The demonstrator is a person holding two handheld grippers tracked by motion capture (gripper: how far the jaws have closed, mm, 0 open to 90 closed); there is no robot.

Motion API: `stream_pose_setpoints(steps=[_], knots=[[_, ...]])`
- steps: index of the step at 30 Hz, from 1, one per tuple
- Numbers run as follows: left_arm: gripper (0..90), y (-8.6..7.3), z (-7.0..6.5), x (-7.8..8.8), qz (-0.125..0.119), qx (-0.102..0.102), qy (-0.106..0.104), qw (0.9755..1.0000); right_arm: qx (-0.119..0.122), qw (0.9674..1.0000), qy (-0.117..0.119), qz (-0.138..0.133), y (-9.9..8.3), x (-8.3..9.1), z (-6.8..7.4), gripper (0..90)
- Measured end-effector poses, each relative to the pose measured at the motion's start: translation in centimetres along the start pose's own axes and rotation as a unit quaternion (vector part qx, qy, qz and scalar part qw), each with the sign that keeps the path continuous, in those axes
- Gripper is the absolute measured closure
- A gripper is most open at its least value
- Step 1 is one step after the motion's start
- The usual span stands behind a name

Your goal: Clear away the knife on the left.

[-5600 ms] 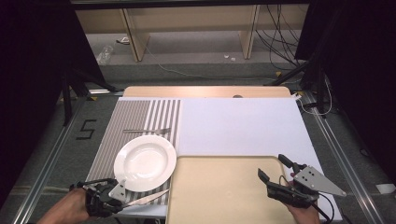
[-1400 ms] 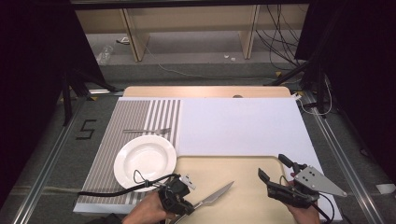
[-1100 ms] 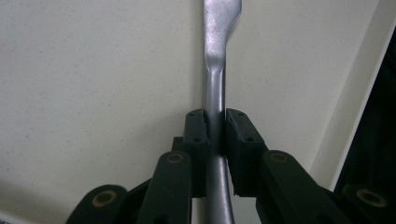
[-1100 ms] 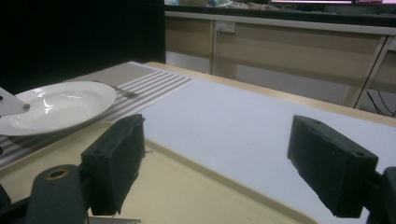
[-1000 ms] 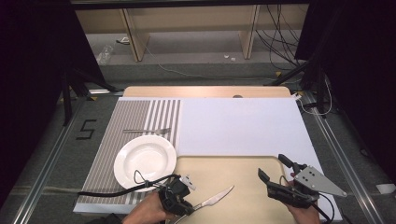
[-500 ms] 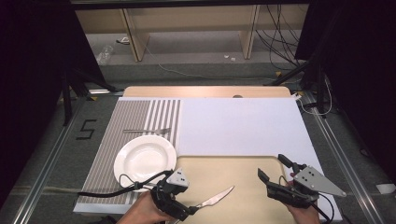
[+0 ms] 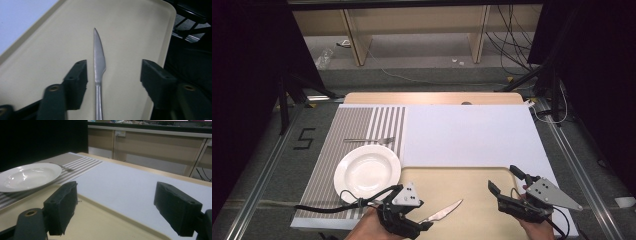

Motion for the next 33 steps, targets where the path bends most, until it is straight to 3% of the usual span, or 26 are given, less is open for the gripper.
stream_pose_setpoints(steps=[5,8,13,18,26,33], knots=[[61.5,0.2,0.3,-1.1,0.007,-0.008,-0.015,0.9998,-0.001,1.0,0.0,0.0,0.0,0.0,0.0,19.8],[72.2,0.1,0.5,-1.9,0.012,-0.01,-0.01,0.9998,-0.001,1.0,0.0,0.002,0.0,0.1,0.0,19.8],[82.8,-0.2,0.9,-3.6,0.036,-0.023,-0.019,0.9989,0.0,1.0,0.0,0.0,0.0,0.0,0.0,19.8],[89.3,-0.4,1.4,-5.1,0.054,-0.023,-0.016,0.9982,-0.001,1.0,0.0,0.001,0.0,0.0,0.0,19.8],[89.4,-1.6,1.4,-6.8,0.089,-0.028,-0.018,0.9955,0.002,1.0,0.001,0.0,0.0,0.0,0.0,19.8],[89.3,-2.1,1.5,-7.6,0.103,-0.027,-0.016,0.9942,0.003,1.0,0.001,0.002,0.0,0.0,0.0,19.9]])
Point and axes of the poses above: each handheld gripper's, and its own axes: x roughly backward along the jaws, y roughly out of its top, z roughly to its left, the point moved 4 cm from there along -x, roughly forward along the jaws, and after that the axes turned 13 degrees about x, right-handed, at the moved point
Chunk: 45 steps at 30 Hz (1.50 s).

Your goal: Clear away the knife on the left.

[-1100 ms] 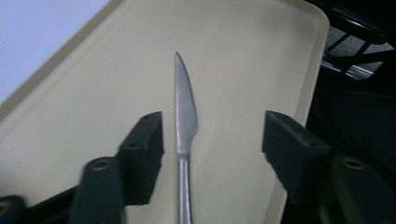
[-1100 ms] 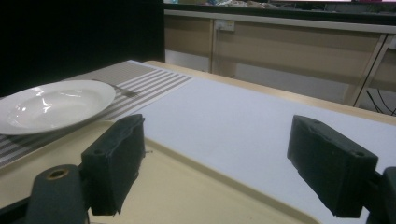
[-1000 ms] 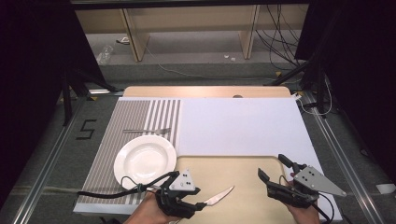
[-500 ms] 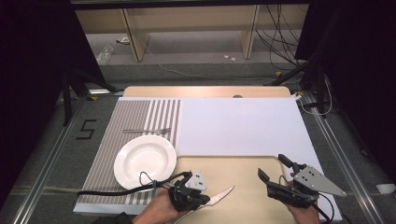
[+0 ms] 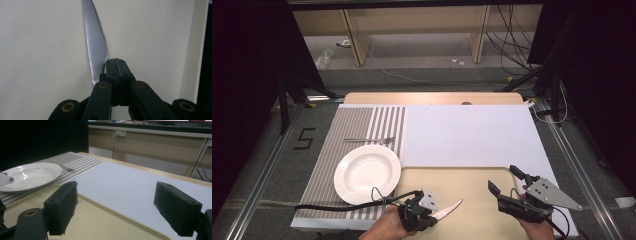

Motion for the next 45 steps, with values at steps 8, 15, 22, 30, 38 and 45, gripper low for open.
stream_pose_setpoints(steps=[8,15,22,30,38,45], knots=[[89.4,0.1,0.2,-0.2,-0.001,0.011,0.004,0.9999,0.0,1.0,0.0,-0.001,0.0,0.0,0.0,19.9],[89.4,0.2,0.5,-0.2,-0.004,0.014,0.021,0.9997,0.001,1.0,0.0,-0.002,0.0,0.0,0.0,20.0],[89.4,0.3,0.9,0.0,-0.005,0.021,0.043,0.9989,0.003,1.0,0.001,-0.002,0.0,0.0,0.1,20.1],[89.4,0.4,1.6,0.3,-0.003,0.026,0.065,0.9976,0.003,1.0,0.002,-0.003,0.0,-0.1,0.1,20.0],[89.4,0.3,2.2,0.6,0.0,0.032,0.086,0.9958,0.002,1.0,0.002,-0.002,0.0,0.0,0.1,20.0],[89.5,0.2,2.8,0.9,0.002,0.043,0.1,0.994,0.001,1.0,0.005,-0.001,0.0,0.0,0.1,20.0]])
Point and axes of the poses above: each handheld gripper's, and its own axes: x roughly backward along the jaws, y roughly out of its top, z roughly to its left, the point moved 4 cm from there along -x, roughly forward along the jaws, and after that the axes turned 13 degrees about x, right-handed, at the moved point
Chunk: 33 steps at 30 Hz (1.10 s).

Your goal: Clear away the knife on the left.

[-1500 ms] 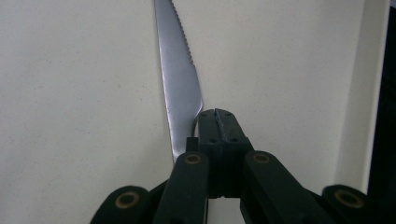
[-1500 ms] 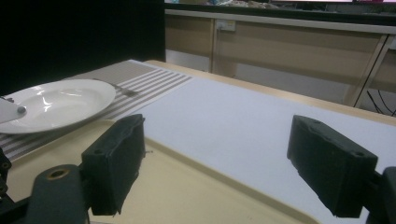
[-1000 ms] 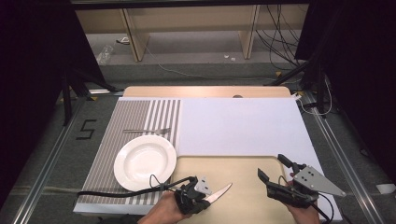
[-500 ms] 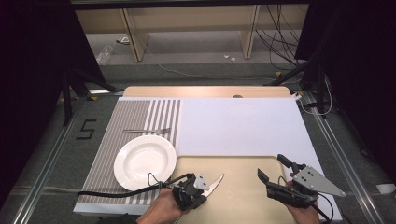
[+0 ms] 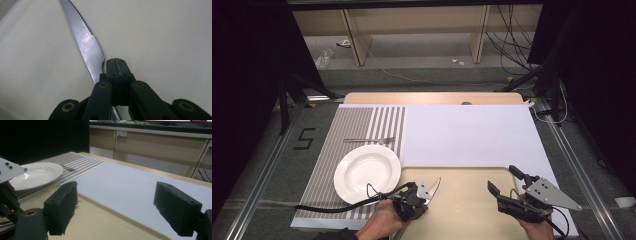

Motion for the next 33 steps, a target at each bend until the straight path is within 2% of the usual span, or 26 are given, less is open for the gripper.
stream_pose_setpoints(steps=[4,7,10,18,23,26,33], knots=[[89.4,-0.1,0.4,0.1,0.001,0.004,0.008,1.0,0.0,1.0,0.0,-0.001,0.0,0.0,0.0,20.0],[89.5,-0.2,0.9,0.3,0.0,0.017,0.004,0.9998,0.001,1.0,0.0,0.001,0.0,0.0,0.0,20.0],[89.5,-0.4,1.5,0.5,-0.001,0.022,0.018,0.9996,0.001,1.0,0.0,0.0,0.0,0.0,0.0,19.9],[89.5,-0.8,2.7,0.9,0.002,0.04,0.022,0.9989,0.001,1.0,-0.001,-0.002,0.0,0.0,0.0,20.0],[89.5,-0.9,2.9,1.0,0.004,0.044,0.024,0.9987,0.002,1.0,-0.001,-0.002,0.0,0.0,0.0,20.0],[89.5,-1.0,3.0,1.1,0.004,0.04,0.037,0.9985,0.001,1.0,-0.001,-0.003,0.0,0.0,0.0,20.0],[89.5,-1.4,3.5,1.4,0.007,0.047,0.038,0.9982,0.002,1.0,-0.001,-0.003,0.0,0.0,0.0,20.0]])
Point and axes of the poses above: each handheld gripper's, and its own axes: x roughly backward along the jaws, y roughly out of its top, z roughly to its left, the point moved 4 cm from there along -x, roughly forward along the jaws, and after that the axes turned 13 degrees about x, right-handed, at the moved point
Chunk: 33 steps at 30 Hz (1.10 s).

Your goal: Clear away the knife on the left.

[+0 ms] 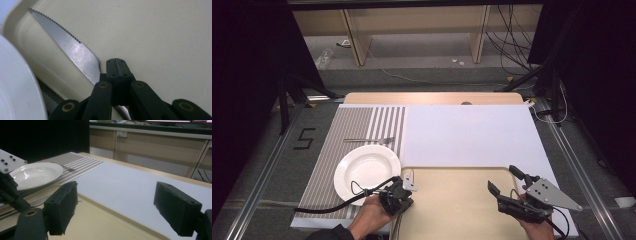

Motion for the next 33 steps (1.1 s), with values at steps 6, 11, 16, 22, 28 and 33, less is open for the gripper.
stream_pose_setpoints(steps=[6,11,16,22,28,33], knots=[[89.5,-0.4,0.6,0.3,0.002,0.009,-0.001,1.0,0.001,1.0,0.0,0.0,0.0,0.0,0.0,20.0],[89.5,-0.5,0.7,0.4,0.004,0.01,-0.001,0.9999,0.002,1.0,0.0,-0.001,0.0,0.0,0.0,20.0],[89.5,-0.6,0.7,0.4,0.006,0.01,-0.001,0.9999,0.001,1.0,0.0,0.0,0.0,0.0,0.0,20.0],[80.1,-0.3,0.7,1.3,-0.019,0.016,-0.016,0.9996,0.003,1.0,0.0,-0.002,0.1,0.0,0.1,20.0],[50.9,0.2,0.9,2.7,-0.074,0.027,-0.009,0.9968,0.004,1.0,0.0,-0.001,0.0,-0.1,0.1,20.1],[35.3,0.6,1.3,3.7,-0.115,0.035,0.002,0.9927,0.003,1.0,0.0,-0.001,0.0,-0.1,0.1,20.1]])
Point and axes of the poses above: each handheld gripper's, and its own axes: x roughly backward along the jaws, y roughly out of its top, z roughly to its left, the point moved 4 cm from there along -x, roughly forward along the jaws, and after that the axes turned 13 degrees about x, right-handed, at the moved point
